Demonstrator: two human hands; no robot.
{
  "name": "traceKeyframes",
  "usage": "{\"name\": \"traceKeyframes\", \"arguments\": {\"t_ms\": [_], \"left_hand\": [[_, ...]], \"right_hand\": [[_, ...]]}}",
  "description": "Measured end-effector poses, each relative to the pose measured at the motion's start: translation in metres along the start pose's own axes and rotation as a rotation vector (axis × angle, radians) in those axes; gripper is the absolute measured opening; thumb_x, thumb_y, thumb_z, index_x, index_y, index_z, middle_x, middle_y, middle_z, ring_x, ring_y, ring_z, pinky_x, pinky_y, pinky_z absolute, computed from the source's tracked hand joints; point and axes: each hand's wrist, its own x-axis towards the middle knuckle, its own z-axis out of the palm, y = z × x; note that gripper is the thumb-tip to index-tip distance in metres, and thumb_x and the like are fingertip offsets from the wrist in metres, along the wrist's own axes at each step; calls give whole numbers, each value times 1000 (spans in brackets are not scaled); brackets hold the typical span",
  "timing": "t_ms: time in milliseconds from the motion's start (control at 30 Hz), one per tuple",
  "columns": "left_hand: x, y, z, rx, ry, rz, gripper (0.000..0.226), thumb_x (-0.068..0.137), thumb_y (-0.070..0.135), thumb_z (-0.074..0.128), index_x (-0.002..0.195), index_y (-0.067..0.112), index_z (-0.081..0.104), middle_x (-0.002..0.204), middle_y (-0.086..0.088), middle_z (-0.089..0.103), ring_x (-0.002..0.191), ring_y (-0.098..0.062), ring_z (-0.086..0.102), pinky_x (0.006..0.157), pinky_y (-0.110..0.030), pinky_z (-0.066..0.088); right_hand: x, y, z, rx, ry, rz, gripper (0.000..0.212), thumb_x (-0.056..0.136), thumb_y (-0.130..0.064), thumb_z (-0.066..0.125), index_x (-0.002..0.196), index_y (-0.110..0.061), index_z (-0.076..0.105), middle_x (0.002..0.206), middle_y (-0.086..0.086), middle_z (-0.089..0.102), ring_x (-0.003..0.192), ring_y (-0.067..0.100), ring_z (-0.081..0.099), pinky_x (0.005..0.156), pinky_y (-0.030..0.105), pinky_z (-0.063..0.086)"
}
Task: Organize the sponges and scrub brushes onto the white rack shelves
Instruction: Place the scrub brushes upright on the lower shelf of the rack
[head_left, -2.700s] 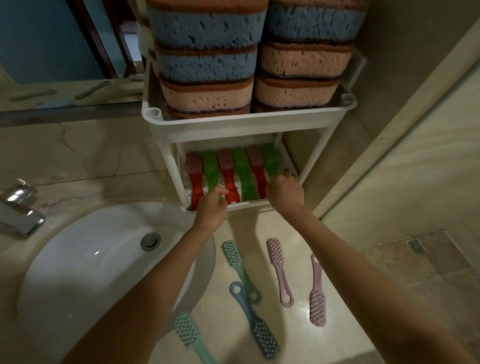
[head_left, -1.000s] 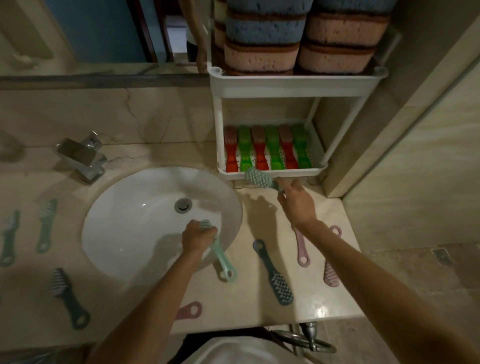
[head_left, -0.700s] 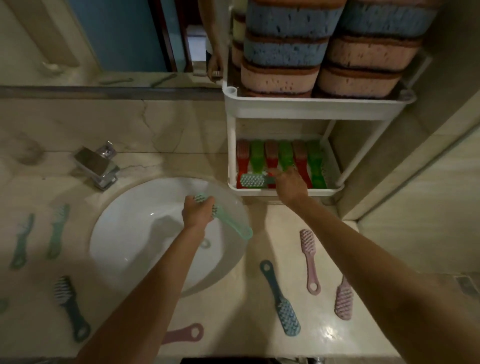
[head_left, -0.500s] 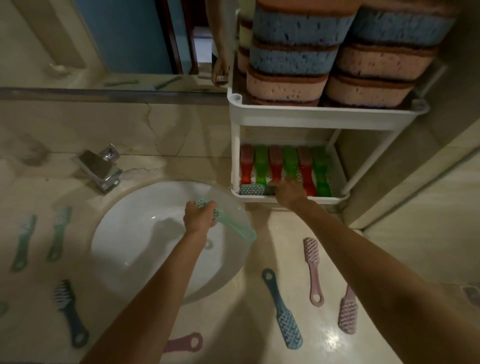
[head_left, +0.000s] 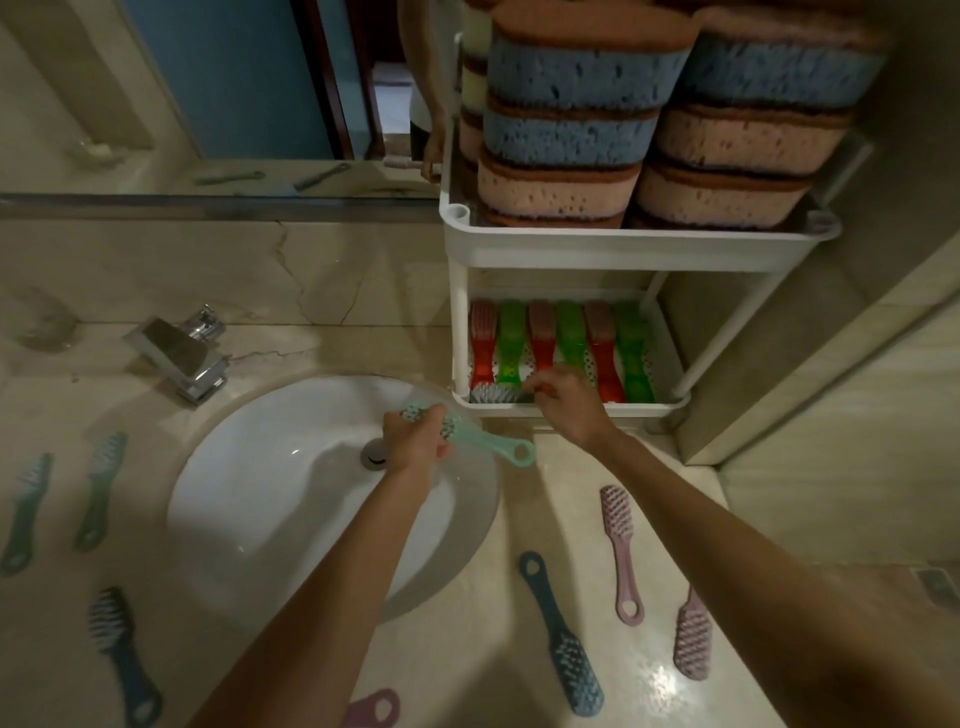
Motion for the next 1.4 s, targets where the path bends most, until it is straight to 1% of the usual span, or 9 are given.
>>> {"name": "traceKeyframes", "arguments": {"t_ms": [100, 167, 267, 433, 667, 800, 1000, 1267, 1400], "left_hand": [[-8, 5, 8, -69, -17, 7, 46, 85, 11, 64, 122, -11, 47, 100, -26, 62, 49, -15, 52, 30, -12, 42], [-15, 9, 15, -101, -45, 3, 46, 85, 14, 66, 120, -10, 49, 87, -20, 64, 39, -9, 56, 33, -12, 45], [-26, 18, 26, -154, -142, -8, 44, 85, 15, 67, 119, -8, 50, 90, -16, 61, 42, -5, 60, 40, -14, 52], [-28, 21, 28, -10, -311, 5, 33, 88, 14, 63, 116, -2, 55, 78, -7, 60, 63, -15, 59, 48, -16, 54], [-9, 14, 12, 57, -186, -32, 6, 93, 8, 50, 91, 5, 55, 74, -6, 55, 64, -16, 55, 66, -26, 48], [-3, 14, 9, 107, -169, -14, 29, 92, 3, 44, 65, 13, 48, 67, -7, 51, 60, -17, 51, 62, -26, 46], [-1, 12, 14, 147, -181, -9, 33, 92, 0, 40, 62, 13, 44, 65, -8, 49, 58, -18, 49, 59, -25, 42], [-5, 6, 20, 136, -212, -55, 26, 94, 5, 44, 70, 14, 49, 72, -6, 55, 64, -16, 54, 64, -25, 47], [-7, 2, 20, 173, -228, -34, 15, 92, 5, 44, 81, 10, 53, 81, -8, 57, 63, -15, 54, 63, -23, 47]], "right_hand": [[-20, -23, -13, 64, -101, -88, 22, 85, -16, 63, 104, -7, 70, 108, 10, 68, 100, 23, 60, 83, 27, 42], [-29, -30, -17, -102, -205, -181, 31, 84, -24, 64, 112, -11, 64, 111, 8, 67, 98, 23, 61, 79, 30, 48], [-30, -25, -18, -250, -185, -245, 29, 90, -18, 55, 117, -11, 61, 111, 12, 66, 95, 28, 62, 75, 35, 51], [-2, 1, -22, -331, -82, -148, 35, 94, -12, 43, 128, -13, 53, 123, 18, 55, 103, 36, 59, 80, 42, 51], [42, 9, -5, -345, -106, 38, 38, 96, -10, 41, 133, -17, 47, 122, 20, 58, 105, 35, 60, 88, 43, 50], [56, 8, 10, -409, -247, 16, 38, 96, -16, 43, 132, -22, 47, 122, 16, 57, 108, 31, 58, 90, 40, 48], [59, 19, 16, -422, -259, -13, 42, 93, -15, 46, 133, -27, 49, 135, 20, 41, 118, 35, 49, 101, 41, 42], [49, 22, 16, -209, -256, 20, 47, 89, 0, 44, 131, -18, 54, 135, 14, 45, 126, 36, 42, 107, 37, 36], [28, 10, 6, -117, -40, -5, 51, 82, 12, 44, 128, -8, 55, 126, 22, 49, 118, 36, 48, 104, 36, 38]]}}
